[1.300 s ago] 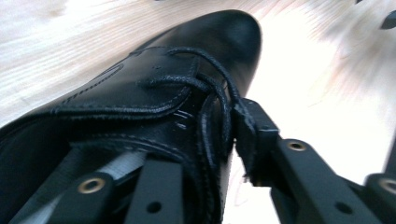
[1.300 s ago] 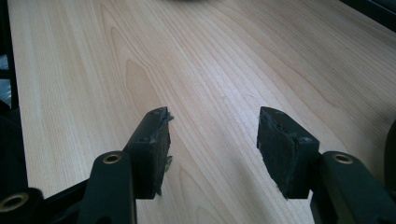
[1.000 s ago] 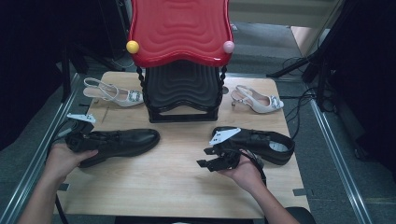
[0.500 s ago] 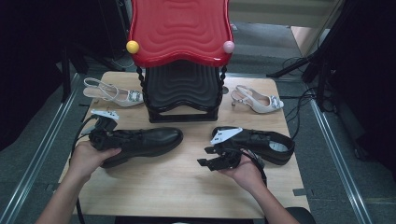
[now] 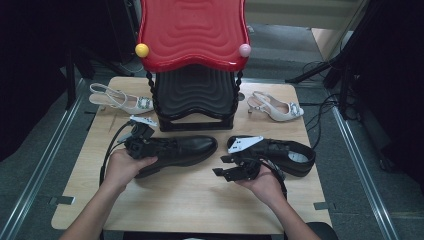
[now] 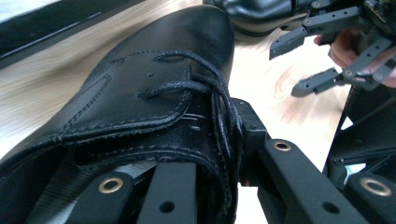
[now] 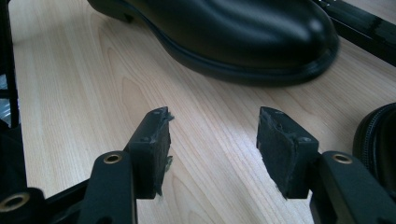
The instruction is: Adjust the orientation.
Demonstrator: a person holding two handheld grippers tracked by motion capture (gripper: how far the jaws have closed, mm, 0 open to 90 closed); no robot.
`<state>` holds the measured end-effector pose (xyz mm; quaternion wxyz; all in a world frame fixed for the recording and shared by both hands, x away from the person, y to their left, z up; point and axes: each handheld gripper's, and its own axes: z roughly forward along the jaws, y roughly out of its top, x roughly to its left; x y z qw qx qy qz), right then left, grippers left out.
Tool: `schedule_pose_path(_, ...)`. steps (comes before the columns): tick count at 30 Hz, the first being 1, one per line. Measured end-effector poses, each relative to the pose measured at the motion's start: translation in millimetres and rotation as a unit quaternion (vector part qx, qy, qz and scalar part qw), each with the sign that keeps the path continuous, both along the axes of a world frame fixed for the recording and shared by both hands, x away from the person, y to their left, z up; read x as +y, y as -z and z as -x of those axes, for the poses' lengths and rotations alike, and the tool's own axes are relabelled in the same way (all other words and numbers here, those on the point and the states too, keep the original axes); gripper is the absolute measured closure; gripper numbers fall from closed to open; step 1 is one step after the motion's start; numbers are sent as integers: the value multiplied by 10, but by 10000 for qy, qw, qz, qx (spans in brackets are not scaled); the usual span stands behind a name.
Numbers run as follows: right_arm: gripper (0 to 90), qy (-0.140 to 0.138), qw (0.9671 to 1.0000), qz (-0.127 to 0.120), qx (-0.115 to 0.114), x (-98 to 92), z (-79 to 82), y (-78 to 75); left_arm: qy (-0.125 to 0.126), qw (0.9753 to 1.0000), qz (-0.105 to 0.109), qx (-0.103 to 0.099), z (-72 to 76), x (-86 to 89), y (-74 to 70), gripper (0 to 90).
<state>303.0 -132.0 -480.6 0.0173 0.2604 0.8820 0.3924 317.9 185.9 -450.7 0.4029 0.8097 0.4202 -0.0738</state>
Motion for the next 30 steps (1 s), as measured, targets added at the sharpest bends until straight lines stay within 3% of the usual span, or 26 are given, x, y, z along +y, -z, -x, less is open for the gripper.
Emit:
schedule_pose_path(6,457,-17,10000,8,-1,2,1,5,-181,9998,22,55,-5,-202,62,807)
schedule_pose_path(11,457,-39,10000,5,-23,7,0,5,-394,9992,-95,14,-1,-276,194,799)
schedule_pose_path(17,457,-60,10000,31,-56,36,-4,14,-259,9994,-224,-45,24,-287,249,771)
schedule_pose_path(21,457,-43,10000,37,-51,46,-3,15,-137,9990,-357,-250,53,-268,246,664)
schedule_pose_path(23,457,-41,10000,26,-68,43,-5,13,-103,9991,-335,-224,62,-250,228,607)
schedule_pose_path(30,457,-19,10000,10,-80,35,-10,10,31,9988,-442,-215,110,-169,140,541)
